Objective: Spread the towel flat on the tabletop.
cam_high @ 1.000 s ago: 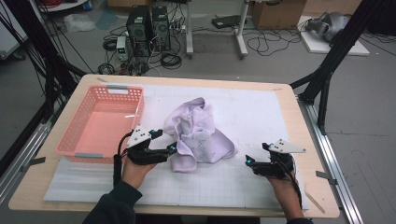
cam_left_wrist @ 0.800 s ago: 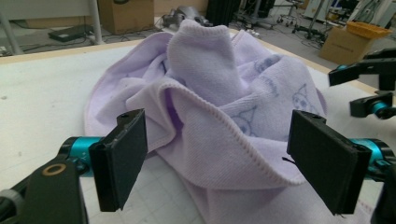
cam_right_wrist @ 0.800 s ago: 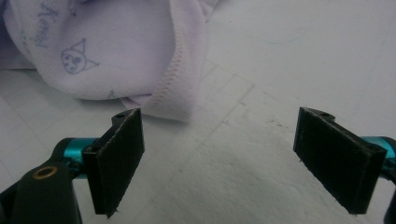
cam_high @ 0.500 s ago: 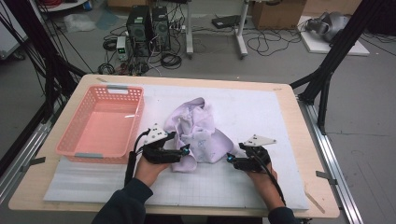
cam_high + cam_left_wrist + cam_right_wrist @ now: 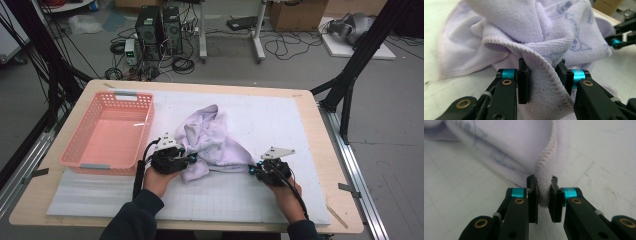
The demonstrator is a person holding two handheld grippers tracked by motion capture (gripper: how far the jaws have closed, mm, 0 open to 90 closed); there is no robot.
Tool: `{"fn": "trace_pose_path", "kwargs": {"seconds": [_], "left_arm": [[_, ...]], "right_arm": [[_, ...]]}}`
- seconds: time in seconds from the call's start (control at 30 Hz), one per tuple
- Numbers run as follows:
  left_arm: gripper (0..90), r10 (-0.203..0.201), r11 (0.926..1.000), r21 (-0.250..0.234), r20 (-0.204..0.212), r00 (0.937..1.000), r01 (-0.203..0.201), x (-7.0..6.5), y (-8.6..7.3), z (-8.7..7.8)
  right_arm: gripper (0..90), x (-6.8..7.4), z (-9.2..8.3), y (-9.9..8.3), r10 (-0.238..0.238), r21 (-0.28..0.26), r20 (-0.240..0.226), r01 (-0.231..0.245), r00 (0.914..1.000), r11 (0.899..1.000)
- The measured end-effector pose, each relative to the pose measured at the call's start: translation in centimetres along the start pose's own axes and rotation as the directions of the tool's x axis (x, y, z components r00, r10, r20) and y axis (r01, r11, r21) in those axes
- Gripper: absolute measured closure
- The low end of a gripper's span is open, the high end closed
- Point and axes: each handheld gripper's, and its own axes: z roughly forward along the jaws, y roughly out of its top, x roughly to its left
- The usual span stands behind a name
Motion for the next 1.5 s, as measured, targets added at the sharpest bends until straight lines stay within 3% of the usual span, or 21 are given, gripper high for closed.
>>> {"fn": "trace_pose_path", "kwargs": {"seconds": [0.23,0.4,0.5,0.57,0.63,0.7,0.77,0.9,0.93,0.97,1.0,1.03,1.07,1.1,1.17,1.2,1.23,1.27,1.3,1.33,1.5], "left_arm": [[64.7,-0.01,0.9999,-0.005,0.021,0.9997,0.01,-0.2,-0.3,-0.8],[60.2,-0.021,0.9991,-0.036,-0.012,0.9997,0.02,0.2,-0.2,-1.7],[65.7,-0.001,0.9996,-0.03,-0.026,0.9997,0.0,0.4,-0.3,-2.0],[76.9,0.011,0.9995,-0.03,-0.034,0.9994,-0.012,0.4,-0.3,-2.0],[79.8,0.037,0.9989,-0.028,-0.062,0.9974,-0.039,0.4,-0.3,-2.1],[80.1,0.045,0.9986,-0.023,-0.075,0.9961,-0.047,0.3,-0.3,-2.0],[80.3,0.053,0.9983,-0.022,-0.076,0.9957,-0.055,0.1,-0.3,-2.0],[80.7,0.059,0.9976,-0.031,-0.079,0.9951,-0.061,0.0,-0.2,-1.9],[80.9,0.056,0.9976,-0.037,-0.082,0.995,-0.059,0.0,-0.2,-1.9],[81.0,0.056,0.9976,-0.037,-0.082,0.995,-0.059,0.0,-0.2,-1.9],[81.2,0.059,0.9974,-0.036,-0.082,0.9949,-0.062,0.1,-0.2,-1.9],[81.3,0.059,0.9974,-0.036,-0.082,0.9949,-0.062,0.1,-0.2,-1.9],[81.3,0.056,0.9974,-0.042,-0.084,0.9949,-0.059,0.2,-0.2,-2.0],[81.5,0.056,0.9974,-0.042,-0.084,0.9949,-0.059,0.2,-0.2,-2.0],[81.8,0.055,0.9969,-0.051,-0.092,0.9943,-0.06,0.3,-0.2,-2.2],[81.9,0.05,0.9964,-0.064,-0.093,0.9944,-0.056,0.5,-0.2,-2.3],[82.0,0.05,0.9964,-0.064,-0.093,0.9944,-0.056,0.5,-0.2,-2.3],[82.1,0.05,0.9955,-0.075,-0.1,0.9937,-0.057,0.6,-0.1,-2.5],[82.2,0.05,0.9955,-0.075,-0.1,0.9937,-0.057,0.6,-0.1,-2.5],[82.3,0.043,0.9951,-0.085,-0.103,0.9937,-0.052,0.8,-0.1,-2.6],[82.3,0.03,0.995,-0.091,-0.119,0.9924,-0.041,1.2,0.0,-2.6]], "right_arm": [[81.0,0.4,-3.1,-1.8,-0.023,0.024,0.0,0.023,0.9997,0.999],[81.1,0.2,-6.2,-3.7,-0.013,0.048,0.062,0.01,0.998,0.999],[81.0,-0.5,-7.6,-4.8,-0.002,0.066,0.095,-0.004,0.9955,0.998],[80.5,-0.8,-8.5,-5.3,-0.001,0.093,0.114,-0.01,0.9935,0.996],[74.2,-0.9,-9.4,-5.4,0.001,0.113,0.105,-0.013,0.9945,0.994],[55.3,-0.9,-10.2,-4.8,-0.016,0.069,0.128,0.007,0.9916,0.998],[46.2,-1.0,-10.5,-3.7,-0.015,0.001,0.14,0.015,0.9901,1.0],[35.4,-1.1,-9.2,-1.1,-0.043,-0.07,0.155,0.054,0.9871,0.996],[35.0,-1.1,-7.1,0.4,-0.076,-0.072,0.118,0.085,0.9901,0.994],[35.0,-1.1,-7.1,0.4,-0.076,-0.072,0.118,0.085,0.9901,0.994],[34.5,-1.0,-4.3,1.7,-0.082,-0.067,0.067,0.086,0.9944,0.994],[34.5,-1.0,-4.3,1.7,-0.082,-0.067,0.067,0.086,0.9944,0.994],[34.8,-0.9,-1.6,2.7,-0.101,-0.047,0.035,0.102,0.9943,0.994],[34.8,-0.9,-1.6,2.7,-0.101,-0.047,0.035,0.102,0.9943,0.994],[35.0,-0.8,0.8,3.3,-0.107,-0.001,0.024,0.107,0.9939,0.994],[44.7,-0.8,2.6,3.3,-0.14,0.066,0.033,0.137,0.9897,0.988],[44.7,-0.8,2.6,3.3,-0.14,0.066,0.033,0.137,0.9897,0.988],[64.4,-1.2,2.8,3.1,-0.114,0.057,0.008,0.113,0.9934,0.992],[64.4,-1.2,2.8,3.1,-0.114,0.057,0.008,0.113,0.9934,0.992],[80.4,-1.3,2.0,2.9,-0.125,0.066,0.05,0.121,0.9909,0.99],[81.9,-1.7,-0.9,0.5,-0.116,0.094,0.052,0.111,0.9919,0.989]]}}
